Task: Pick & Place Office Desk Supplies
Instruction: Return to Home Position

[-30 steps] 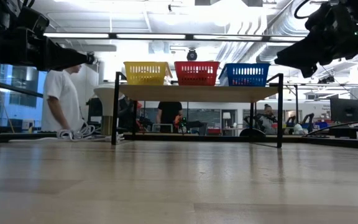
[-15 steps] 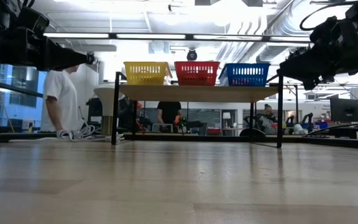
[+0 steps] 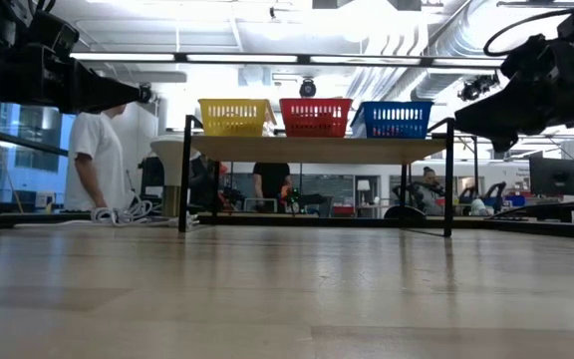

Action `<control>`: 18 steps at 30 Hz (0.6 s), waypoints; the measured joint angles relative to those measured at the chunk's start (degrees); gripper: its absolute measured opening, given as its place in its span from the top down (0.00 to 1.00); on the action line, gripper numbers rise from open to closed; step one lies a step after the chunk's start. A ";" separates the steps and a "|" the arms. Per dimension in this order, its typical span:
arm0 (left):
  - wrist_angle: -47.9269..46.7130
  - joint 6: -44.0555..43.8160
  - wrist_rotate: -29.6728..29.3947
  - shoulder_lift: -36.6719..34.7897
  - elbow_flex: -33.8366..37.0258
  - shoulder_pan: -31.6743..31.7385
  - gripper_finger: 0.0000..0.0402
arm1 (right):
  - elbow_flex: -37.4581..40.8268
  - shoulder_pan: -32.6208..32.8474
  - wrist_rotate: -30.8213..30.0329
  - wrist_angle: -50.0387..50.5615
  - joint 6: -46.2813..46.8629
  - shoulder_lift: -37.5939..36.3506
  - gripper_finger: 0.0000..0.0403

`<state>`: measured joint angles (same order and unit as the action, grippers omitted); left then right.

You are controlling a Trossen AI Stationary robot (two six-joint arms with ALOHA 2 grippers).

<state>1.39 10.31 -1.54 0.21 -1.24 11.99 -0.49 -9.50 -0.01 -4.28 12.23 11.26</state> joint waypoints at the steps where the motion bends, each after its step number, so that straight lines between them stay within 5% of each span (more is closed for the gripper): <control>1: -0.01 0.00 0.00 0.01 -0.01 0.00 0.77 | 0.00 0.00 0.00 0.58 0.00 -0.44 0.72; 18: -0.02 0.00 0.00 0.00 -0.01 0.00 0.77 | 0.07 0.00 2.83 2.99 0.25 -6.12 0.72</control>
<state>1.37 10.31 -1.54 0.21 -1.25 11.99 -0.43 -9.50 2.82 -1.29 12.48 5.14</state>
